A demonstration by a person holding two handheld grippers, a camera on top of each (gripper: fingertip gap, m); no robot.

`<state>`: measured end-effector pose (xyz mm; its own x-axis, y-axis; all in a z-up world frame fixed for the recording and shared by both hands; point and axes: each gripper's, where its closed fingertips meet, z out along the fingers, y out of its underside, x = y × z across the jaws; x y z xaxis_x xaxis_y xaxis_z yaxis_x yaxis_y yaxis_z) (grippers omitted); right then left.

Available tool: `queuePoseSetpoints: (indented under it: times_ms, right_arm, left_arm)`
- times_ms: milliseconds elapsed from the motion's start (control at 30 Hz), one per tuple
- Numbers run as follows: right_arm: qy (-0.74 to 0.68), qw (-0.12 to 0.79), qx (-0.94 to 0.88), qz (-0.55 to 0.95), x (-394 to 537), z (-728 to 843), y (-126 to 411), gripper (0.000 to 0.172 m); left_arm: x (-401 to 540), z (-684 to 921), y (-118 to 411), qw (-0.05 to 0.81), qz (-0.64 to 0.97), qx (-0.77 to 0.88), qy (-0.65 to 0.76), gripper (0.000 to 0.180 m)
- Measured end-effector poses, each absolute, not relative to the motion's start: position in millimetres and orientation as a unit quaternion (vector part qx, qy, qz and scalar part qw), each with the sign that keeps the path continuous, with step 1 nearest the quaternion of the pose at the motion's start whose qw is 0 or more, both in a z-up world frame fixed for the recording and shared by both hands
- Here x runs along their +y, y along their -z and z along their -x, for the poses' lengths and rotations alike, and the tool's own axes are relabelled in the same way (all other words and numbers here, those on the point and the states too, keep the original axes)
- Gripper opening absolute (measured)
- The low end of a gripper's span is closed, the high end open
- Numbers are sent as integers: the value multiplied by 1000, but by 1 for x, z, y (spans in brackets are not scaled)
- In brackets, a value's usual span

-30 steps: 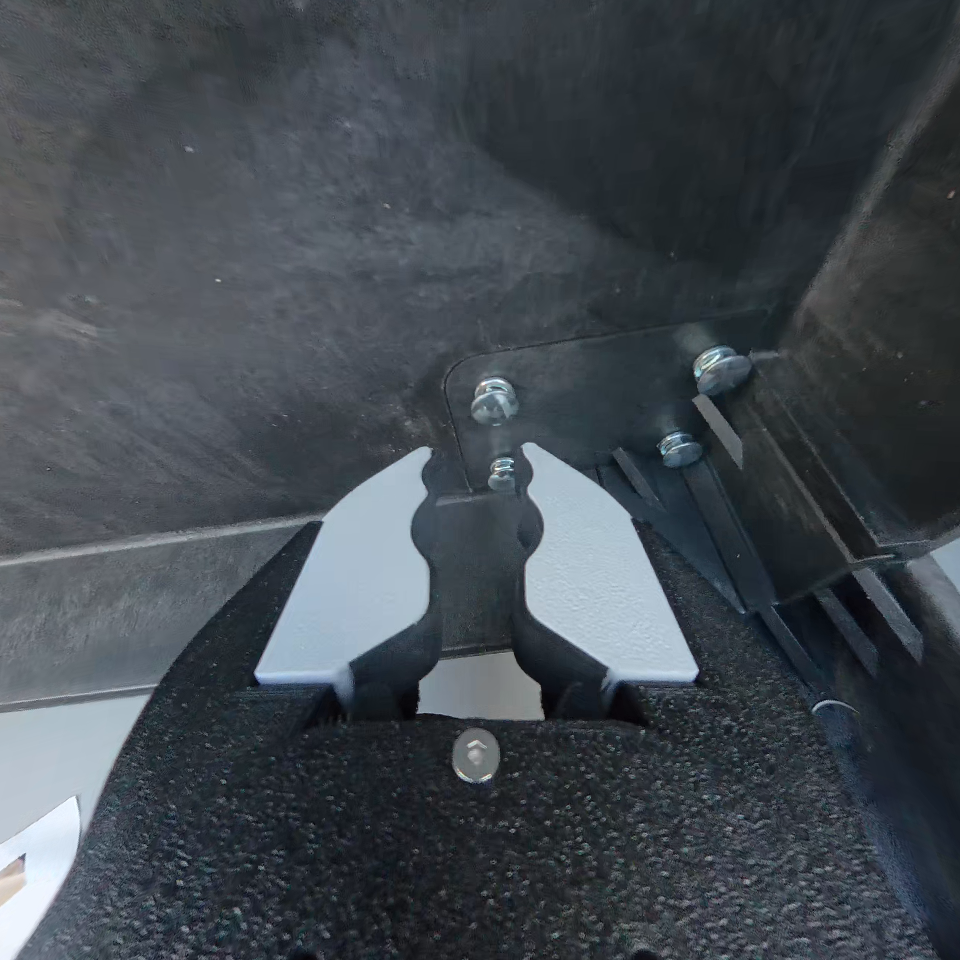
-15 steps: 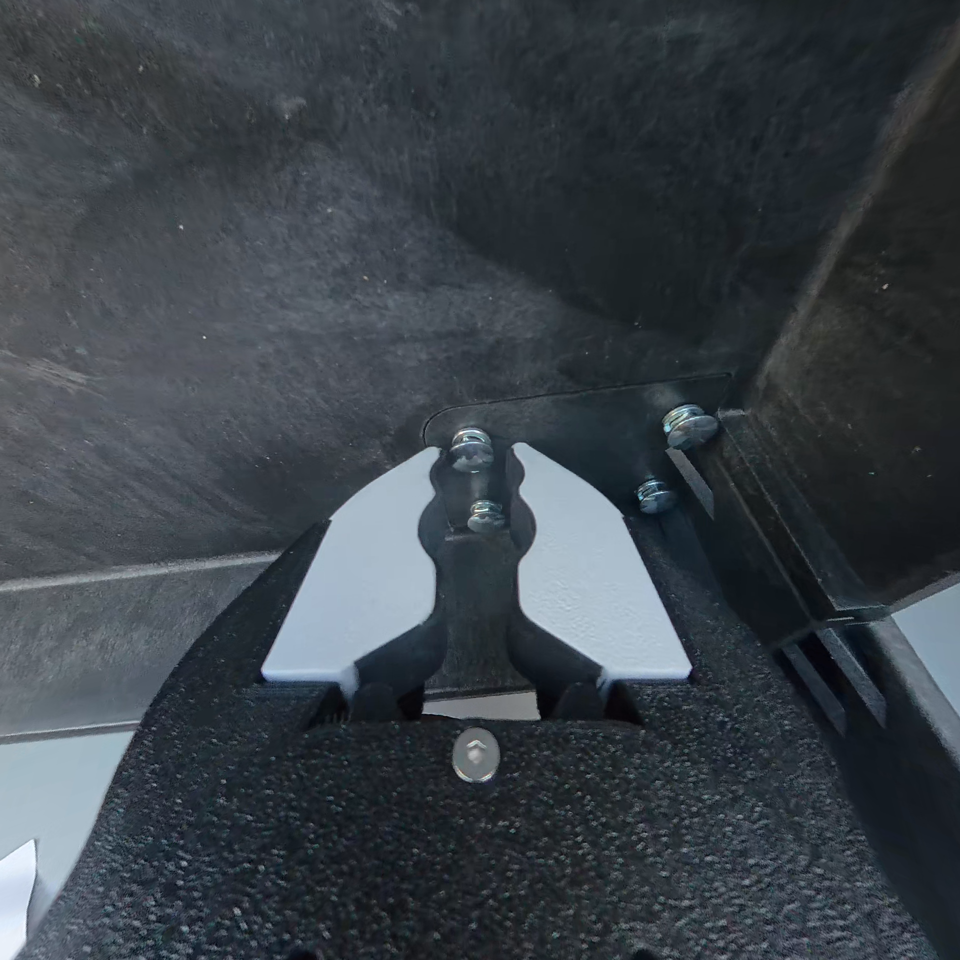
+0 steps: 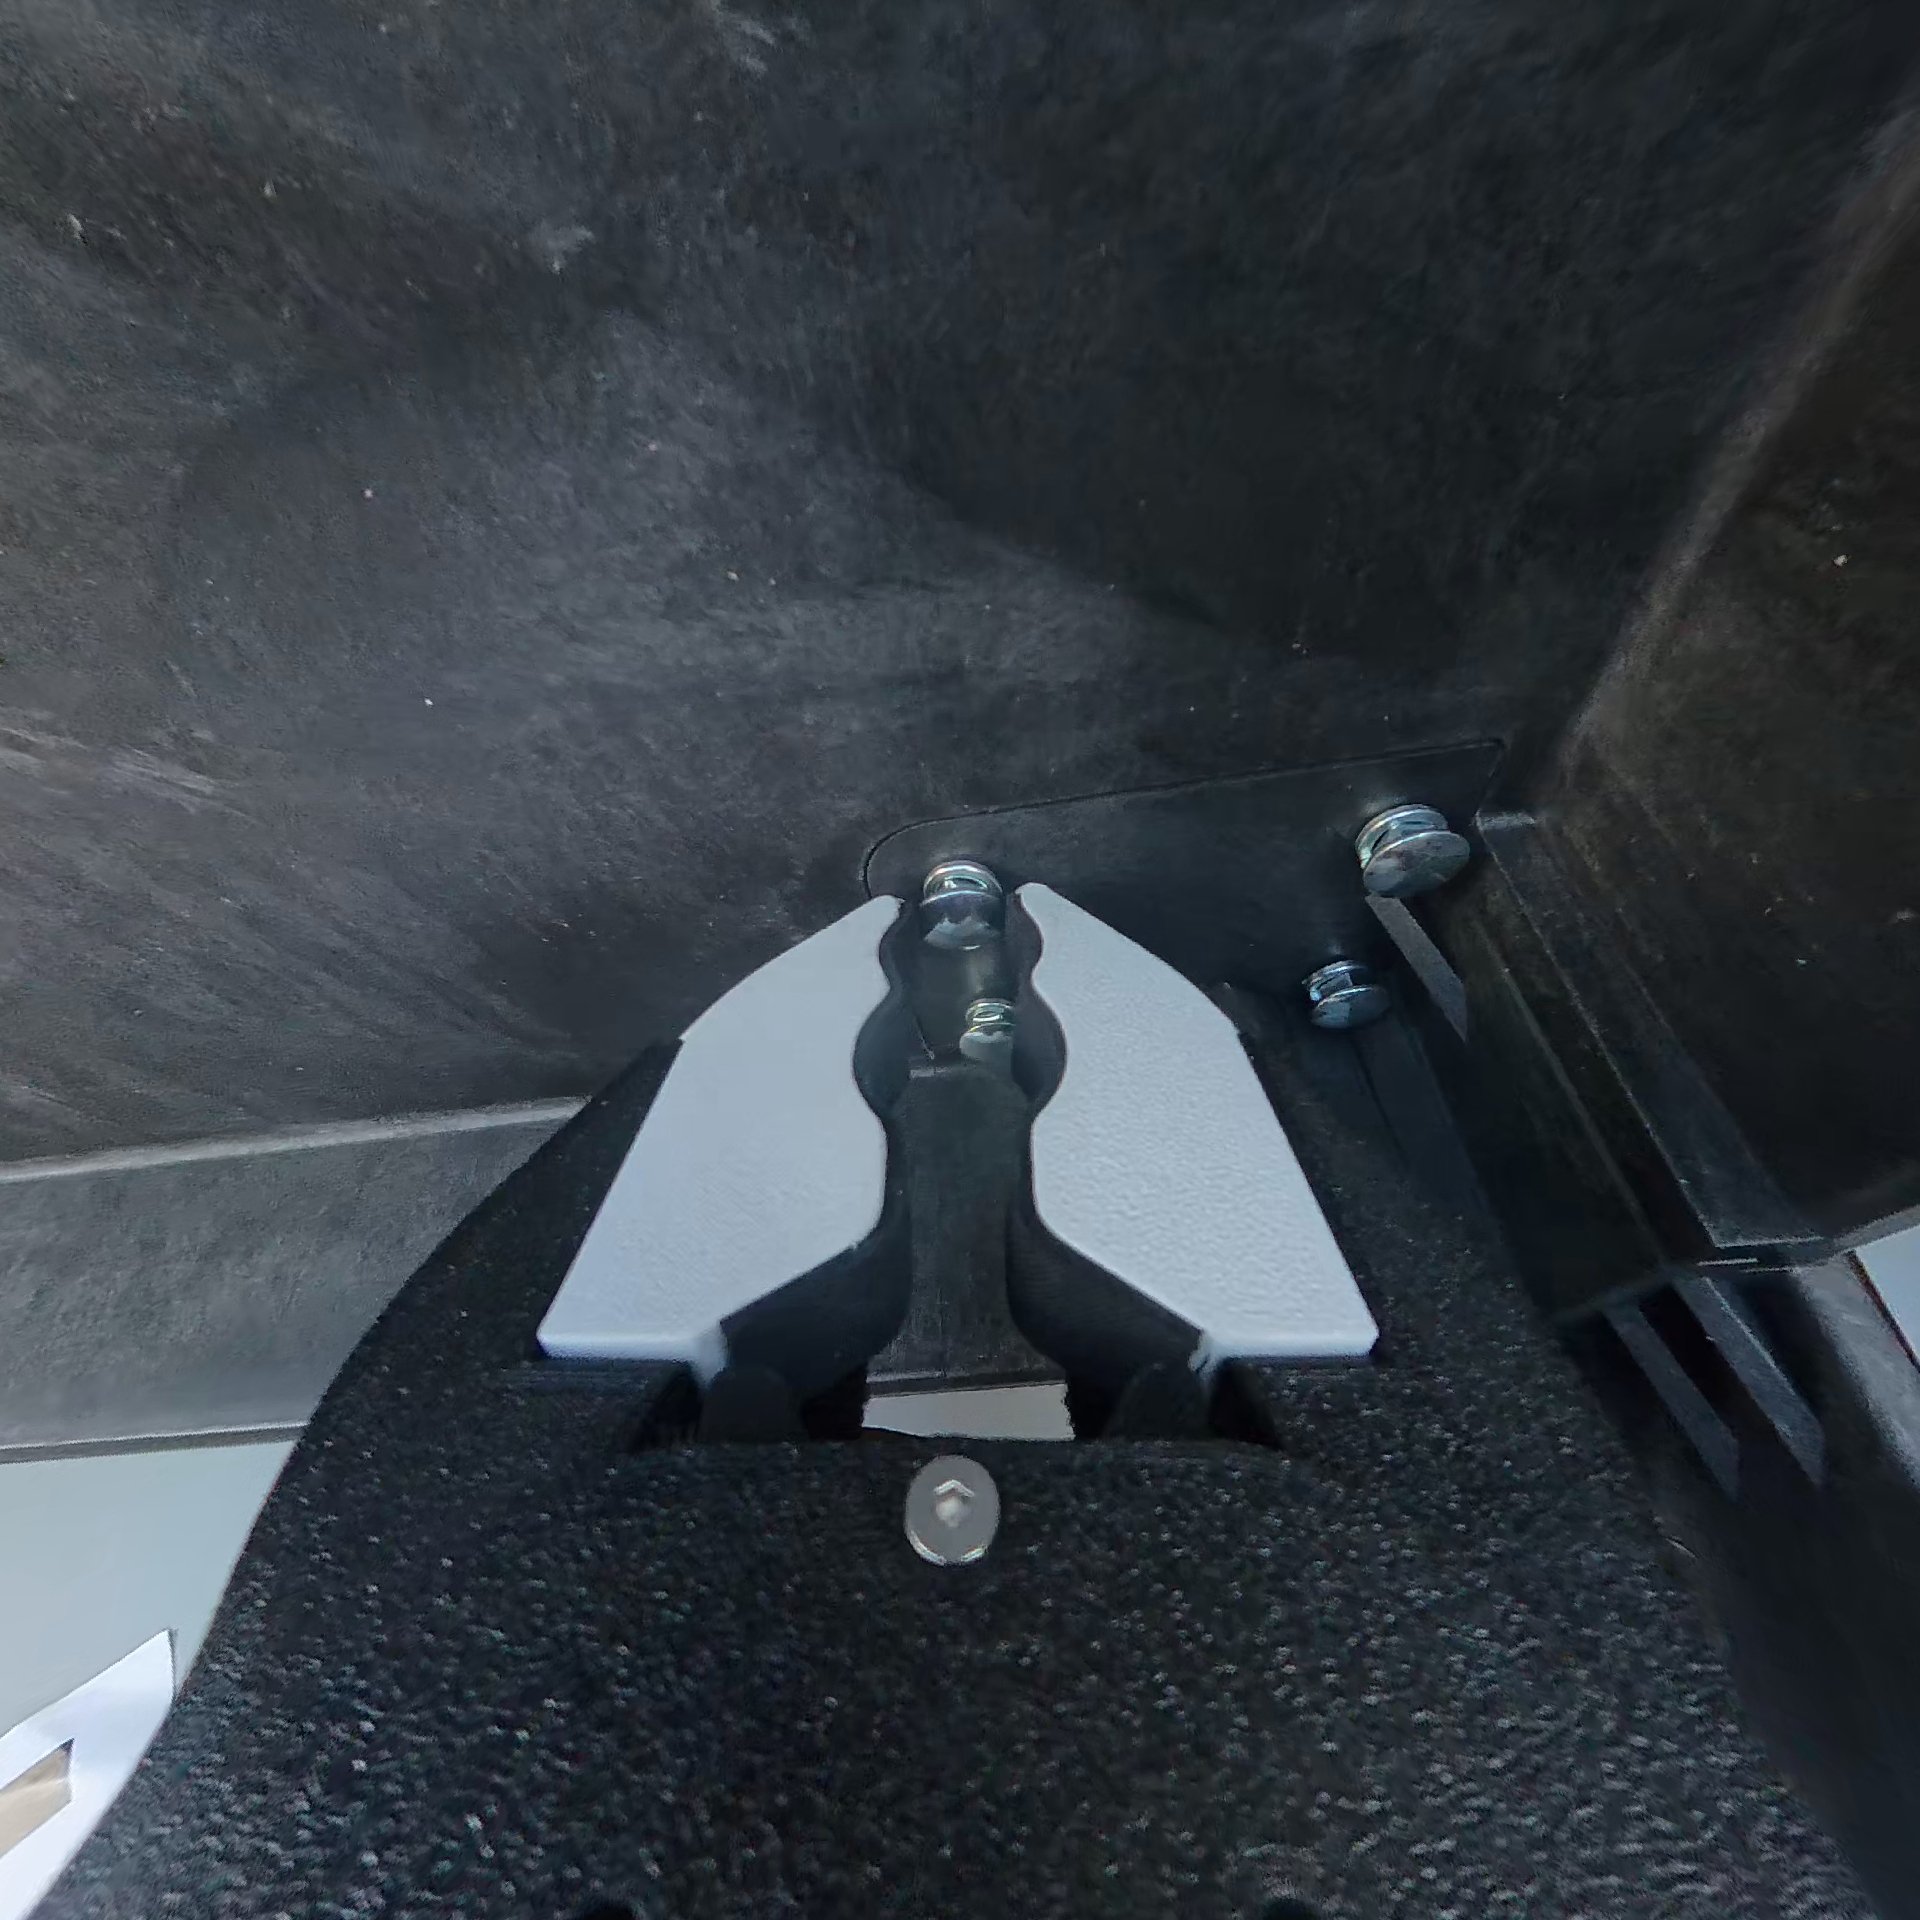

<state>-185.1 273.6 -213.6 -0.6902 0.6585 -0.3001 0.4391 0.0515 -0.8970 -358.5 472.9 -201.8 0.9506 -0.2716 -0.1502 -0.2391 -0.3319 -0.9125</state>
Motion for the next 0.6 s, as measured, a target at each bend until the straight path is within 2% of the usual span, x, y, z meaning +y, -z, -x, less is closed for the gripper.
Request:
queuePoseSetpoints:
  times_ms: [600]
  right_arm:
    - [-584,108,-711,376,275,184,209,0]
  left_arm:
    - [467,362,200,559,814,159,13,16]
